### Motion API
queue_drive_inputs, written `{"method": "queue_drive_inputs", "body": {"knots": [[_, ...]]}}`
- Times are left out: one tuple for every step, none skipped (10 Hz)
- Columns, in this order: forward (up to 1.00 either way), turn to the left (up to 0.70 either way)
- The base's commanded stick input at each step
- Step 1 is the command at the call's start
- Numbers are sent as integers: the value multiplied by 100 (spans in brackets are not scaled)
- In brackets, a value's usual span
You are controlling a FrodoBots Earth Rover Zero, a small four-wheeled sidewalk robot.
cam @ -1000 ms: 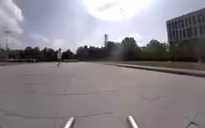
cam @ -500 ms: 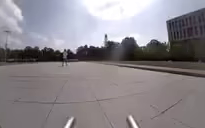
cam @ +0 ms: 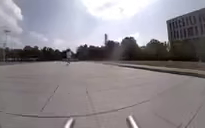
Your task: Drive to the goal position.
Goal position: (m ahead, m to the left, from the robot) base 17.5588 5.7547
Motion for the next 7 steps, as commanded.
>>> {"method": "queue_drive_inputs", "body": {"knots": [[70,5],[70,5],[70,5],[70,5],[70,5],[70,5],[70,5]]}}
